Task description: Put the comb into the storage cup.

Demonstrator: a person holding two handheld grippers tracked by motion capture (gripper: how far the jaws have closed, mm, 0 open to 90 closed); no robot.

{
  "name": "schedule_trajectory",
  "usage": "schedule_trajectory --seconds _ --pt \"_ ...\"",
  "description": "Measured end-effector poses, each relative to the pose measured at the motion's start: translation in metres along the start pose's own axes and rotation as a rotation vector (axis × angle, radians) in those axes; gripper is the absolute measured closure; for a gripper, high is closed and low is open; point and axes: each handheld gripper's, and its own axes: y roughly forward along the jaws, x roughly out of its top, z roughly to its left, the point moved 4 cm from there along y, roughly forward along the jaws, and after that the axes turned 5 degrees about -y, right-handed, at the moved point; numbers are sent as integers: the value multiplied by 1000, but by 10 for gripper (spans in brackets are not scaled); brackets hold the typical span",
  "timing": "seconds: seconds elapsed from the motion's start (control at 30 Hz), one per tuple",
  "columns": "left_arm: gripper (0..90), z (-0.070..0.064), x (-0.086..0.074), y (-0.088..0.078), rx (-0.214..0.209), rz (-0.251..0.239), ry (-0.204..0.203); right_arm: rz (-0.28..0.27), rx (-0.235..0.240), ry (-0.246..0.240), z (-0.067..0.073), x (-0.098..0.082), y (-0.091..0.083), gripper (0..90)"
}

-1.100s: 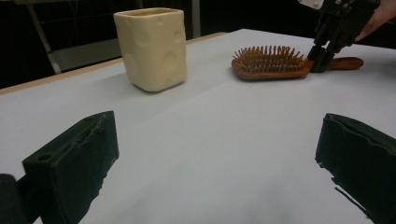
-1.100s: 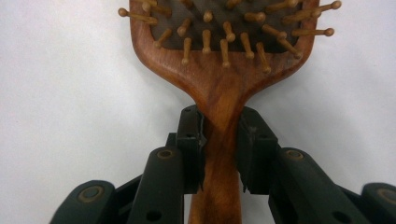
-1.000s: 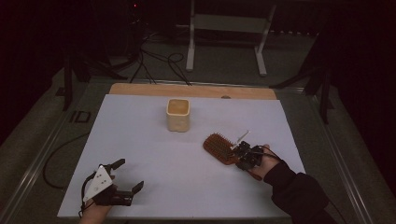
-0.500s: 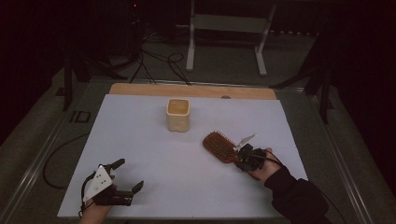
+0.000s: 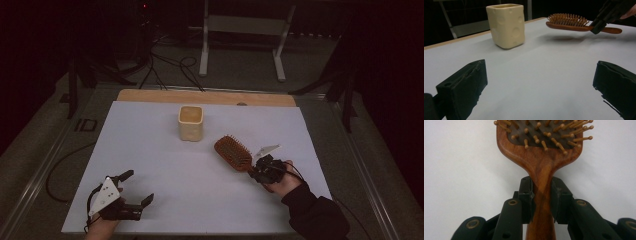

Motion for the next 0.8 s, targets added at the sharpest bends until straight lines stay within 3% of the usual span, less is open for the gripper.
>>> schedule_trajectory --seconds 0.2,0.5,0.8 --pt "2 0 0 0 0 0 -2 -41 -25 -9 6 4 -4 728" --pt "2 -1 0 1 -7 4 -9 -163 -93 -40 17 17 -22 728" --pt "2 -5 8 3 -42 0 -50 -247 -89 -31 26 19 -27 728"
